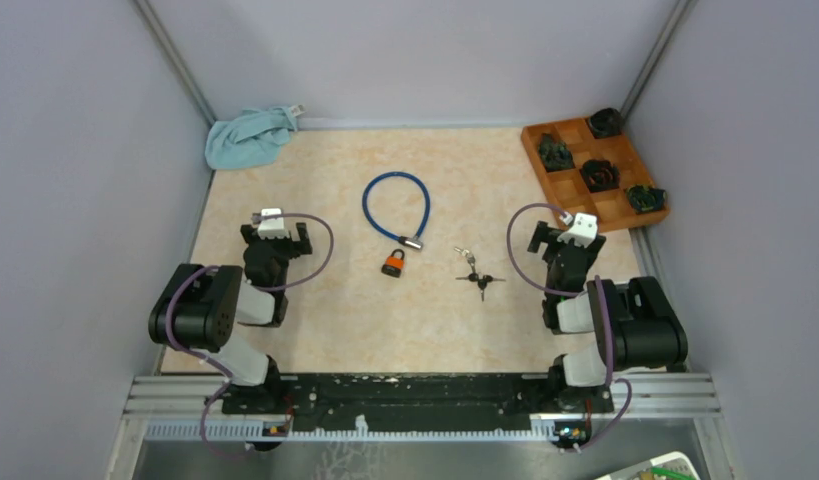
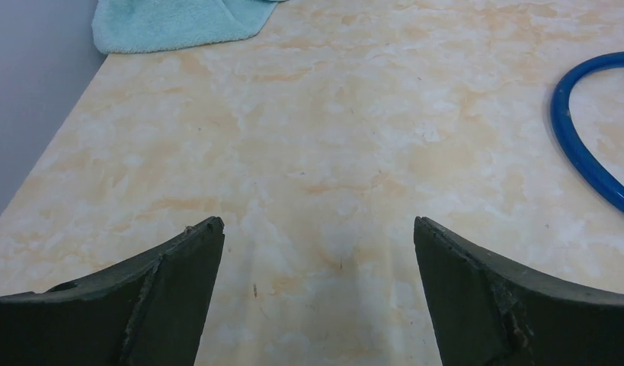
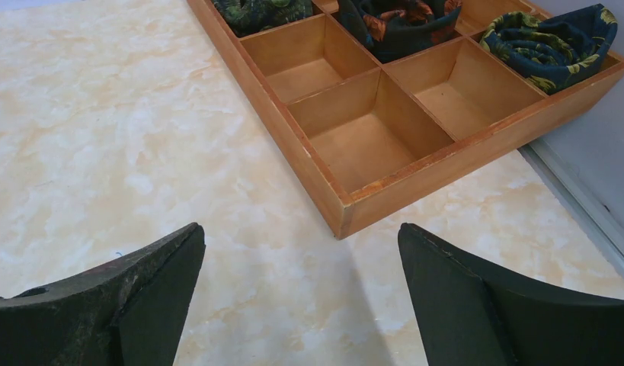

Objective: Unlock with the key

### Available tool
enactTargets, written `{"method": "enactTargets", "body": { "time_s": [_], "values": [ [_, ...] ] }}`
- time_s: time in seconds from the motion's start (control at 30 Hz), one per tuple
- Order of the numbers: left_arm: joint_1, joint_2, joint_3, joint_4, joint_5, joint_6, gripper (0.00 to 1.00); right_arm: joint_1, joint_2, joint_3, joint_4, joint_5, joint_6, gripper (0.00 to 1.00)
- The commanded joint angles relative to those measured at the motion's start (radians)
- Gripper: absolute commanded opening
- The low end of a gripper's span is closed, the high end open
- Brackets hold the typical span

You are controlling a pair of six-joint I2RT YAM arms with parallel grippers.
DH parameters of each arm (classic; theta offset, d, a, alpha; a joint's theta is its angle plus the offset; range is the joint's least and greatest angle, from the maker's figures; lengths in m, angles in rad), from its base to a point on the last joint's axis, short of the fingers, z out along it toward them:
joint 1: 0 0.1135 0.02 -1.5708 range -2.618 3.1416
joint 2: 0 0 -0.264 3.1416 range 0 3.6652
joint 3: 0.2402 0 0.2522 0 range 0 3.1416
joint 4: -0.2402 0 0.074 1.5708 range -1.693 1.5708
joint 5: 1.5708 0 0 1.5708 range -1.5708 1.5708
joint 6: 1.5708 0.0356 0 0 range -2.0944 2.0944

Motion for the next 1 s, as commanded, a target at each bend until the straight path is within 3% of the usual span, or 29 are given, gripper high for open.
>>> {"method": "enactTargets", "body": {
  "time_s": [0.0, 0.37, 0.5, 0.6, 0.77, 0.83, 0.9, 0.97],
  "values": [
    [0.001, -0.007, -0.001, 0.012, 0.01, -0.009, 1.0, 0.005, -0.018, 0.014, 0.04, -0.006, -0.005, 0.99],
    [0.003, -0.036, 0.012, -0.025, 0.027, -0.008, 1.0, 0.008, -0.072, 0.023, -0.018, 0.033, 0.001, 0.99],
    [0.003, -0.126, 0.139, -0.337, 0.047, 0.01, 1.0, 0.037, -0.235, 0.158, -0.426, 0.157, 0.076, 0.99],
    [0.004, -0.157, 0.243, -0.549, 0.084, 0.069, 1.0, 0.039, -0.329, 0.192, -0.565, 0.112, 0.147, 0.99],
    [0.006, -0.198, 0.441, -0.952, 0.227, 0.206, 1.0, 0.062, -0.335, 0.316, -0.771, -0.036, 0.153, 0.99],
    [0.007, -0.208, 0.535, -1.094, 0.271, 0.211, 1.0, 0.061, -0.297, 0.401, -0.856, -0.188, 0.182, 0.99],
    [0.007, -0.207, 0.634, -1.217, 0.311, 0.206, 1.0, 0.061, -0.249, 0.474, -0.886, -0.328, 0.265, 0.99],
    [0.008, -0.194, 0.723, -1.321, 0.348, 0.191, 1.0, 0.06, -0.2, 0.52, -0.905, -0.376, 0.454, 0.99]
  ]
}}
